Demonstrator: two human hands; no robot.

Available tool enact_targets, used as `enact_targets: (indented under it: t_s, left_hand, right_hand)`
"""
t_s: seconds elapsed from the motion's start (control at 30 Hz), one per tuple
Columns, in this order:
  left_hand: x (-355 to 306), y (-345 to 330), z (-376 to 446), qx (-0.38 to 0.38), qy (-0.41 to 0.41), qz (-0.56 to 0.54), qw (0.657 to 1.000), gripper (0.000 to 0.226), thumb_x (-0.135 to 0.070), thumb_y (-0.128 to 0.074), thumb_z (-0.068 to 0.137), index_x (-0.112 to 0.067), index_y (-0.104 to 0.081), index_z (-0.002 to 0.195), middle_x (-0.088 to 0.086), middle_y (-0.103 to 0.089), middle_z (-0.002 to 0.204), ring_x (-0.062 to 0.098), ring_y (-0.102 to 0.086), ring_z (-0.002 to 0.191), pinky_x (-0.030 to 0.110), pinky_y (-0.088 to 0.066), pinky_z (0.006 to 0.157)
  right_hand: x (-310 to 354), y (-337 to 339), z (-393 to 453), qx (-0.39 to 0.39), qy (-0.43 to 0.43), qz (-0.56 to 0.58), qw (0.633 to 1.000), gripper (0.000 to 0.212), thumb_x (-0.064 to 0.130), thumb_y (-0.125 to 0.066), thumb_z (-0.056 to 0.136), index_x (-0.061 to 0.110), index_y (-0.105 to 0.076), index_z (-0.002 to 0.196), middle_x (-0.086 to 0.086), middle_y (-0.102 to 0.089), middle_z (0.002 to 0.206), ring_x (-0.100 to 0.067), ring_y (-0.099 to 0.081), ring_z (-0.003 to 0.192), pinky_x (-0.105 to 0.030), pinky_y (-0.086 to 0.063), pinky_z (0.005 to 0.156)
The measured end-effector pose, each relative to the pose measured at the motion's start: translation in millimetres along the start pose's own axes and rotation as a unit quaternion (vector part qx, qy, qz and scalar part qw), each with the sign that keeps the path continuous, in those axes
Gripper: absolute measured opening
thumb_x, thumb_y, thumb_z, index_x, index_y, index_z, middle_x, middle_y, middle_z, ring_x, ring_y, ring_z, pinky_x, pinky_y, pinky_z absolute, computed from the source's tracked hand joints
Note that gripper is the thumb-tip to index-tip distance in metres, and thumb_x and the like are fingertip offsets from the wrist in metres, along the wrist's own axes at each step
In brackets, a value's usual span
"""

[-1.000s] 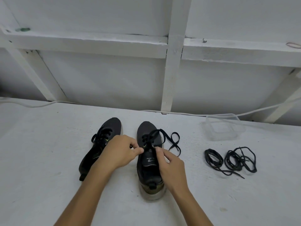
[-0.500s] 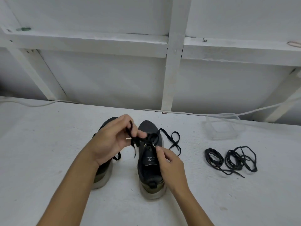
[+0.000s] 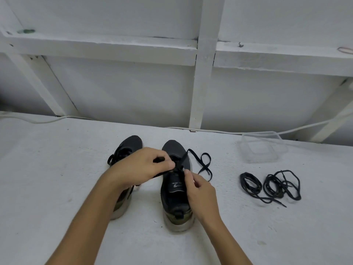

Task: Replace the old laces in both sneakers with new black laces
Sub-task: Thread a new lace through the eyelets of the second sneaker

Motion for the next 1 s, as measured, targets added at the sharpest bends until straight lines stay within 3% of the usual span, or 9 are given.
enact_targets:
  t_s: [0.17,0.33,0.4,0.47,0.63,0.73,0.8,0.9,1.0]
  left_hand:
    - [5,8,-5,0.008,-0.064,-0.256,0.965,0.022,-0.034,-0.065,0.086,-0.022,-0.066,0.067,-0.005,-0.028,0.049,0.014,-0.021,0.05,0.032,-0.019,0.057]
    - [12,1,4,0.018,-0.065,-0.296,0.953,0.024,-0.043,-0.073,0.077,-0.02,-0.07,0.069,0.006,-0.021,0.063,0.01,-0.027,0.049,0.023,-0.034,0.055]
    - [5,5,8,-0.004,-0.077,-0.274,0.959,0.022,-0.035,-0.065,0.086,-0.021,-0.07,0.069,0.003,-0.026,0.06,0.011,-0.031,0.052,0.022,-0.038,0.059]
    - [-4,7,13,-0.012,-0.087,-0.249,0.965,0.023,-0.031,-0.06,0.089,-0.021,-0.071,0.07,0.001,-0.032,0.058,0.012,-0.033,0.055,0.02,-0.039,0.06]
    - [-4,12,36,-0.136,-0.049,-0.145,0.979,0.014,-0.036,-0.064,0.096,-0.026,-0.071,0.088,-0.003,-0.058,0.074,0.011,-0.053,0.068,0.02,-0.041,0.068]
    - [16,13,47,-0.309,-0.011,0.064,0.949,0.025,-0.039,-0.065,0.093,-0.029,-0.065,0.116,-0.009,-0.06,0.118,0.012,-0.053,0.112,0.023,-0.041,0.09]
    - [27,8,49,-0.351,-0.023,0.131,0.927,0.024,-0.035,-0.066,0.092,-0.027,-0.065,0.114,-0.005,-0.059,0.119,0.018,-0.051,0.113,0.034,-0.044,0.095]
    - [39,-13,56,-0.228,-0.014,0.137,0.964,0.005,-0.035,-0.068,0.088,-0.031,-0.072,0.091,-0.013,-0.068,0.09,0.01,-0.062,0.085,0.038,-0.054,0.083]
    - [38,-34,61,-0.129,0.014,0.197,0.972,0.018,-0.043,-0.068,0.09,-0.032,-0.074,0.102,-0.015,-0.062,0.085,0.007,-0.059,0.087,0.035,-0.053,0.083]
  right_hand:
    - [1,0,0,0.008,-0.006,-0.023,1.0,0.053,0.045,-0.043,0.105,0.035,-0.045,0.053,0.015,-0.043,0.051,-0.005,-0.039,0.052,-0.021,-0.03,0.056]
    - [2,1,2,0.01,0.001,-0.045,0.999,0.042,0.046,-0.046,0.103,0.04,-0.052,0.062,0.018,-0.052,0.062,-0.001,-0.048,0.061,-0.023,-0.04,0.063]
    - [9,2,7,0.045,0.023,-0.044,0.998,0.015,0.04,-0.055,0.1,0.047,-0.068,0.1,0.028,-0.064,0.094,0.008,-0.059,0.092,-0.016,-0.046,0.083]
    - [25,5,16,0.064,0.129,-0.083,0.986,0.03,0.033,-0.063,0.097,0.038,-0.066,0.126,0.029,-0.063,0.117,0.01,-0.054,0.114,-0.006,-0.038,0.095]
    - [44,3,38,0.094,0.102,-0.041,0.99,0.032,0.04,-0.056,0.099,0.014,-0.071,0.09,-0.004,-0.073,0.095,-0.021,-0.067,0.093,-0.047,-0.055,0.089]
    - [38,15,49,0.033,-0.022,0.121,0.992,0.027,0.03,-0.049,0.105,0.018,-0.072,0.096,0.001,-0.077,0.091,-0.022,-0.073,0.093,-0.041,-0.058,0.083]
    - [34,24,53,0.003,-0.09,0.219,0.972,0.029,0.03,-0.045,0.107,0.015,-0.069,0.103,0.002,-0.077,0.087,-0.018,-0.074,0.092,-0.036,-0.058,0.083]
    - [22,32,58,-0.016,-0.123,0.275,0.953,0.028,0.031,-0.046,0.108,0.014,-0.068,0.109,0.002,-0.076,0.086,-0.014,-0.074,0.086,-0.034,-0.058,0.084]
    - [22,35,58,-0.023,-0.133,0.328,0.935,0.024,0.027,-0.047,0.107,0.017,-0.068,0.113,0.002,-0.074,0.088,-0.014,-0.075,0.086,-0.033,-0.059,0.083]
Point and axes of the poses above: each hand's wrist, its own z-axis towards the middle knuckle, its own y-axis out of the back of the hand, x = y × z, the point moved 4 cm from there along z, towards the middle knuckle
